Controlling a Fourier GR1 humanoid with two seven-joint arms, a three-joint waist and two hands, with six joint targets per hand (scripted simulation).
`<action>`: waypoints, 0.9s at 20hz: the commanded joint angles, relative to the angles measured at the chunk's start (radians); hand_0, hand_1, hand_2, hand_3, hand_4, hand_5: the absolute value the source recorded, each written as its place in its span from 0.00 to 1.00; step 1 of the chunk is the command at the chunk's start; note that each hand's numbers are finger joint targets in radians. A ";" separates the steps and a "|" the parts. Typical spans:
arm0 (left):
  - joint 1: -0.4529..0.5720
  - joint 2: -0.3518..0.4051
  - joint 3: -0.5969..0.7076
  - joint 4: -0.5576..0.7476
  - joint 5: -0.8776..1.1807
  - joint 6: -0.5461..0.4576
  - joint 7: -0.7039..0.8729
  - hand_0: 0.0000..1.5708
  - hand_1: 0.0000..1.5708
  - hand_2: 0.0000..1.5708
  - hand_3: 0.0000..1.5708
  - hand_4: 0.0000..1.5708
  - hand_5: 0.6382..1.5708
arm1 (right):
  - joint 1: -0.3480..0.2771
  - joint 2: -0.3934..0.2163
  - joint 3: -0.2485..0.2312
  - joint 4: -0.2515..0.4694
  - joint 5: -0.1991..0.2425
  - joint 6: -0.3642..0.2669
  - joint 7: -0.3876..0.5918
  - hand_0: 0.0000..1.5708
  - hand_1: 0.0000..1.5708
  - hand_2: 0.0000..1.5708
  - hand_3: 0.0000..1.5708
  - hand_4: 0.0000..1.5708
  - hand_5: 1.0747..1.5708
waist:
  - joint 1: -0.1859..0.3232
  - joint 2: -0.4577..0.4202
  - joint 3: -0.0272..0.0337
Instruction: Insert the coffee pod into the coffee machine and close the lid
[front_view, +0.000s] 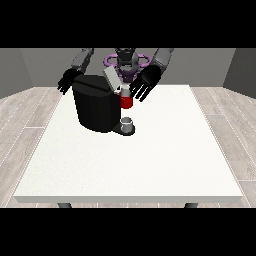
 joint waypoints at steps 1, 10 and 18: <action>0.007 0.041 -0.004 0.044 -0.025 -0.015 -0.023 0.00 0.00 0.00 0.00 0.00 1.00 | -0.020 -0.007 0.021 -0.057 0.006 -0.001 0.063 0.00 0.00 0.00 0.00 0.28 1.00 | -0.038 0.018 -0.0027; 0.020 -0.018 -0.012 0.001 -0.033 -0.030 0.013 0.00 0.00 0.00 0.00 0.00 1.00 | 0.030 -0.005 -0.001 0.015 0.004 -0.005 0.006 0.00 0.00 0.00 0.00 0.24 1.00 | 0.010 -0.050 -0.0023; 0.093 -0.025 -0.007 -0.017 -0.031 -0.036 -0.011 0.00 0.00 0.00 0.00 0.00 1.00 | 0.061 -0.002 -0.003 -0.007 -0.016 0.004 0.033 0.00 0.00 0.00 0.00 0.24 1.00 | 0.053 -0.127 -0.0025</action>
